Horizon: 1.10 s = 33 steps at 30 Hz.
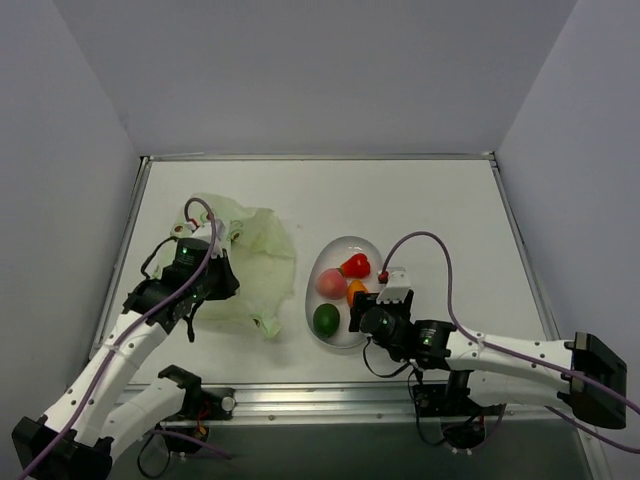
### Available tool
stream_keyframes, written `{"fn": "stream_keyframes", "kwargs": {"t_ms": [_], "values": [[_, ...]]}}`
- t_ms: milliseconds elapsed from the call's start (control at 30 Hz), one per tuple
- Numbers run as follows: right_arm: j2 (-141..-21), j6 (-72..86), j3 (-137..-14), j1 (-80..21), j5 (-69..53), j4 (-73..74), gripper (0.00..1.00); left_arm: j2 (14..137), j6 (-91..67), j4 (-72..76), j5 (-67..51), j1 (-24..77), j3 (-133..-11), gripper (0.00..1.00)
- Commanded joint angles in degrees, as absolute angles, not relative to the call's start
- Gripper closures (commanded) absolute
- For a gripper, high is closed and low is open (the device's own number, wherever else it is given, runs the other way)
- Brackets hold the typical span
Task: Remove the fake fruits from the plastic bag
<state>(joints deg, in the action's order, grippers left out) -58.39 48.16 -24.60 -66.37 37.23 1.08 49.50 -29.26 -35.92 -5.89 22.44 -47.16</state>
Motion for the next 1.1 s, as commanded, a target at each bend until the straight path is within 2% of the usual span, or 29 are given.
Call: {"fn": "stream_keyframes", "kwargs": {"t_ms": [0,100,133,200,233,300,333,367,433,467,533,700,767,800,900,967,1000,1033,1067], "values": [[-54.1,42.7,-29.4,-66.2,37.4,2.1,0.23,47.2,-29.4,-36.1,-4.7,22.5,-47.9,0.98],[-53.5,38.7,-33.2,-66.2,35.4,2.9,0.32,46.4,-29.6,-36.2,-5.0,22.6,-47.3,0.98],[-54.0,37.5,-34.4,-66.2,34.9,2.7,0.44,46.1,-29.6,-36.3,-5.3,22.6,-47.1,0.97],[-57.9,32.2,-38.4,-65.1,32.6,-2.3,0.58,45.7,-29.9,-36.2,-5.6,22.6,-46.7,0.98],[-60.3,26.5,-40.4,-63.8,27.0,-4.0,0.66,45.4,-30.0,-35.9,-5.7,22.6,-46.6,0.98],[-68.9,21.6,-46.2,-60.0,18.0,-11.7,0.69,45.3,-30.2,-36.1,-5.7,22.6,-46.7,0.98],[-71.7,18.7,-47.6,-55.4,7.5,-14.9,0.65,45.3,-30.3,-36.2,-5.8,22.6,-46.6,0.98],[-74.7,18.1,-49.1,-52.8,2.7,-21.1,0.58,45.0,-30.4,-36.4,-5.9,22.6,-46.6,0.98],[-83.8,16.9,-55.4,-48.8,-6.3,-25.3,0.37,44.7,-30.8,-36.7,-6.0,22.6,-46.6,0.98],[-86.9,14.7,-58.2,-46.4,-11.5,-27.0,0.18,44.6,-31.3,-36.8,-6.1,22.6,-46.2,0.97],[-95.6,10.5,-67.6,-45.0,-15.1,-26.3,0.04,44.6,-31.8,-36.6,-6.4,22.7,-45.7,0.98],[-114.5,5.2,-84.8,-37.8,-35.5,-23.0,0.02,44.5,-33.9,-35.3,-6.7,22.9,-43.6,0.98],[-121.4,5.0,-92.8,-36.7,-37.6,-19.4,0.02,44.3,-34.9,-35.1,-6.0,22.9,-43.0,0.98],[-124.0,4.1,-96.0,-36.0,-43.7,-17.2,0.02,44.2,-35.2,-35.0,-5.6,22.9,-42.4,0.97],[-130.4,4.0,-103.3,-36.6,-49.7,-14.4,0.03,43.9,-36.3,-35.2,-3.3,22.9,-41.7,0.98],[-132.9,4.1,-105.2,-37.1,-50.4,-14.5,0.14,44.0,-37.0,-35.6,-1.6,22.9,-41.7,0.98],[-133.2,4.5,-106.2,-37.4,-49.8,-14.6,0.24,44.0,-37.4,-35.9,1.1,22.8,-41.7,0.98],[-132.8,5.4,-105.8,-37.2,-47.9,-15.0,0.58,44.0,-37.8,-36.2,2.5,22.8,-41.3,0.98],[-130.8,6.9,-104.3,-37.1,-46.1,-20.2,0.75,43.9,-38.7,-36.2,3.9,22.8,-41.0,0.98]]}}
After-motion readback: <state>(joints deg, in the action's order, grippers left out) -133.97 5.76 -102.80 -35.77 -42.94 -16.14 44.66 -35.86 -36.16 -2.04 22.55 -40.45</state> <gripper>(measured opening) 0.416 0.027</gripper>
